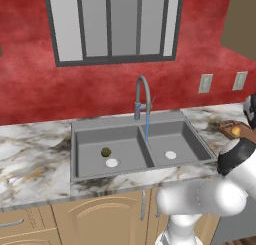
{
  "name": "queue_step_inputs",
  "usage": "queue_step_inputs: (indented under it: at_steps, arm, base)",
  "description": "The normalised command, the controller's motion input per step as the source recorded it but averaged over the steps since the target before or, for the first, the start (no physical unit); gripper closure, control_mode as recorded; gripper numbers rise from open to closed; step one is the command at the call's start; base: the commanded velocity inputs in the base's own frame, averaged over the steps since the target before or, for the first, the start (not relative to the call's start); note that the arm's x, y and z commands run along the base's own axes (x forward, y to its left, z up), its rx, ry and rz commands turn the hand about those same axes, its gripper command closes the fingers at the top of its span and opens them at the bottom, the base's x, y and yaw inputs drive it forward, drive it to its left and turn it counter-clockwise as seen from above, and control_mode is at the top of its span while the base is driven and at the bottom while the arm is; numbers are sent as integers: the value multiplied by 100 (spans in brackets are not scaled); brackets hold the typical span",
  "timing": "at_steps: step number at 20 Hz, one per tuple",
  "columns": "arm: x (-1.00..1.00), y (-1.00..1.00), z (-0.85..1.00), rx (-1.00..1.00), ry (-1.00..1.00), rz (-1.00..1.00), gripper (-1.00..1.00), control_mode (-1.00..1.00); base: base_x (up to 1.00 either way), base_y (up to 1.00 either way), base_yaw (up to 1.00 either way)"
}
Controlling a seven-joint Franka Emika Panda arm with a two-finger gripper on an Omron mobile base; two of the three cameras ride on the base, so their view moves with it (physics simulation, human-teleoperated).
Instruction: Pick the kiwi, mango, kiwi from the sink and place them on the cutting board to airdry. Then turn off the sink faucet.
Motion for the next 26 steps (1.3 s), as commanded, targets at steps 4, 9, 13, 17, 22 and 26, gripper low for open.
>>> queue_step_inputs:
  at_steps: [4, 9, 13, 17, 22, 26]
  arm:
    - [15, -17, -23, 0, 0, 3, 100, -100]
    - [3, -14, -16, 0, 0, 3, 100, -100]
    - [2, -2, -12, 0, 0, 2, 100, -100]
    - [11, 0, -17, 0, 0, 2, 100, -100]
    - [17, 0, -20, 0, 0, 1, 100, -100]
    - [20, 0, -31, 0, 0, 2, 100, -100]
  base:
    - [0, 0, 0]
    - [0, 0, 0]
    - [0, 0, 0]
    - [0, 0, 0]
    - [0, 0, 0]
    - [0, 0, 0]
